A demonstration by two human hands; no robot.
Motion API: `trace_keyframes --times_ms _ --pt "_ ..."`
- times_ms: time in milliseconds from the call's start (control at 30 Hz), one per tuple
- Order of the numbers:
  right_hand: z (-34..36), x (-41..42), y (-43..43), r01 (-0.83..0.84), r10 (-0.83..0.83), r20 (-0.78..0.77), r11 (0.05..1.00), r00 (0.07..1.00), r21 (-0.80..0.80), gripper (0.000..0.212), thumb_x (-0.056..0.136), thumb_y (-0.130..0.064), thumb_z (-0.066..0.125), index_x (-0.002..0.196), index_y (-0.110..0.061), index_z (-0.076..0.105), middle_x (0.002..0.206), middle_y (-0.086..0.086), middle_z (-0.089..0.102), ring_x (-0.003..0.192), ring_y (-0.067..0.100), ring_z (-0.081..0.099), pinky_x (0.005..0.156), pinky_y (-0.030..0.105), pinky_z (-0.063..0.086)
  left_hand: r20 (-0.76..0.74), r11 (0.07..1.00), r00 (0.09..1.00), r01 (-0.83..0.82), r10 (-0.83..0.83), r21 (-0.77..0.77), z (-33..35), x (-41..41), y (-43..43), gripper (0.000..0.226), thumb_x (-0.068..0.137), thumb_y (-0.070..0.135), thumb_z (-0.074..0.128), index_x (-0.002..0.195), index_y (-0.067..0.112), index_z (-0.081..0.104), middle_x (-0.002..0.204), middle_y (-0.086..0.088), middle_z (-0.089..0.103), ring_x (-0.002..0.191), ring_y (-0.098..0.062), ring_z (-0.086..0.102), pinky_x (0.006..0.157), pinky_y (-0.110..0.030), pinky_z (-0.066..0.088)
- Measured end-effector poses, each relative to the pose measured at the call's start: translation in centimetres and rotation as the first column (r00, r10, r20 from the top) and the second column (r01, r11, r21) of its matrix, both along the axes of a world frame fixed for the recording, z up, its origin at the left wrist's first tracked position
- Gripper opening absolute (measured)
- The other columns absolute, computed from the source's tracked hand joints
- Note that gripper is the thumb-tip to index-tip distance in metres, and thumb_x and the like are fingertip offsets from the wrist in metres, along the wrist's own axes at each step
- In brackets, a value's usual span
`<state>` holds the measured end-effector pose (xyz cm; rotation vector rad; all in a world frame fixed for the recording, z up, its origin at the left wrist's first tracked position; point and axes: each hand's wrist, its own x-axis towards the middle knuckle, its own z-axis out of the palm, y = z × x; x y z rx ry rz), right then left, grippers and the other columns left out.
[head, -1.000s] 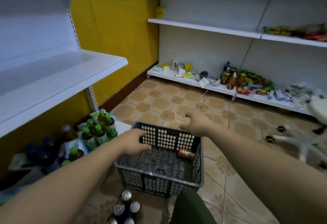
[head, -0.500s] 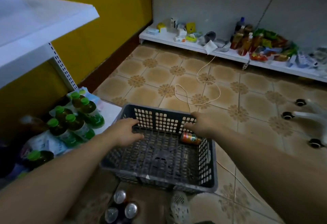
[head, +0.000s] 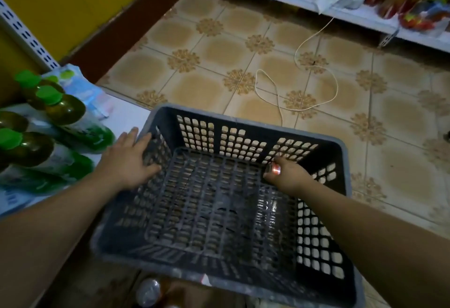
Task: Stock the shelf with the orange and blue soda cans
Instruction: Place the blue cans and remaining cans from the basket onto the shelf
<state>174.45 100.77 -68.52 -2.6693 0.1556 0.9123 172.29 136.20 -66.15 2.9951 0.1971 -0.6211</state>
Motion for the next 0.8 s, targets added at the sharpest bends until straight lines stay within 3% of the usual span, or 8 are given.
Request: trace_keyframes --times_ms 133,233,433,567,667,800 --pt "-5.0 0.2 -0.4 0.071 -0.071 -0.006 0.997 0.997 -0.009 0.058 0.09 -0.043 0.061 0.14 -0.021 0.04 0.136 0.01 0.051 0.12 0.028 0.052 0.099 0.043 0.046 0.047 0.985 0.995 -0.078 0.086 -0.154 -3.3 -0.5 0.8 0.101 0.083 0.05 0.065 0.153 0.029 -0.004 0.162 -0.005 -0.001 0.146 -0.03 0.016 0.113 -0.048 0.029" --pt "-7.8 0.5 -0.7 0.016 -0.015 0.007 0.996 1.0 -0.091 0.069 0.091 -0.042 0.06 0.148 -0.02 0.03 0.148 0.011 0.038 0.131 0.031 0.041 0.106 0.042 0.037 0.149 0.964 0.977 -0.114 0.153 -0.241 -4.5 -0.6 0.9 0.101 0.082 0.044 0.069 0.154 0.024 0.001 0.161 -0.005 0.01 0.14 -0.034 0.03 0.107 -0.048 0.035" --pt "-12.8 1.7 -1.8 -0.067 0.09 0.073 0.96 0.993 -0.273 0.093 0.081 -0.033 0.072 0.152 -0.023 0.013 0.157 0.01 0.02 0.144 0.032 0.02 0.114 0.05 0.024 0.22 0.965 0.961 -0.114 0.168 -0.236 -4.9 -0.4 1.0 0.098 0.081 0.04 0.07 0.154 0.027 0.006 0.155 -0.006 0.022 0.13 -0.038 0.041 0.099 -0.05 0.039" --pt "-14.7 1.6 -1.9 -0.127 0.208 0.131 0.879 0.969 -0.459 0.091 0.08 -0.034 0.072 0.149 -0.017 0.015 0.147 0.015 0.029 0.134 0.033 0.03 0.108 0.046 0.033 0.225 0.97 0.961 -0.11 0.159 -0.215 -5.0 -0.5 1.0 0.098 0.081 0.043 0.069 0.153 0.03 0.004 0.155 -0.006 0.022 0.129 -0.039 0.042 0.098 -0.051 0.04" --pt "-15.1 1.3 -1.8 -0.162 0.244 0.135 0.882 0.96 -0.442 0.083 0.079 -0.04 0.072 0.142 -0.017 0.025 0.145 0.014 0.034 0.132 0.034 0.033 0.108 0.047 0.034 0.231 0.973 0.961 -0.105 0.153 -0.206 -4.9 -0.5 1.0 0.098 0.081 0.043 0.069 0.153 0.031 0.003 0.154 -0.007 0.024 0.127 -0.041 0.043 0.097 -0.052 0.041" --pt "-13.8 0.9 -0.7 -0.186 0.238 0.16 0.94 0.958 -0.287 0.088 0.074 -0.049 0.072 0.144 -0.021 0.026 0.145 0.007 0.04 0.132 0.031 0.035 0.108 0.045 0.031 0.226 0.973 0.961 -0.114 0.16 -0.202 -4.7 -0.6 0.7 0.097 0.082 0.042 0.068 0.153 0.03 0.003 0.155 -0.006 0.022 0.125 -0.042 0.045 0.096 -0.051 0.041"
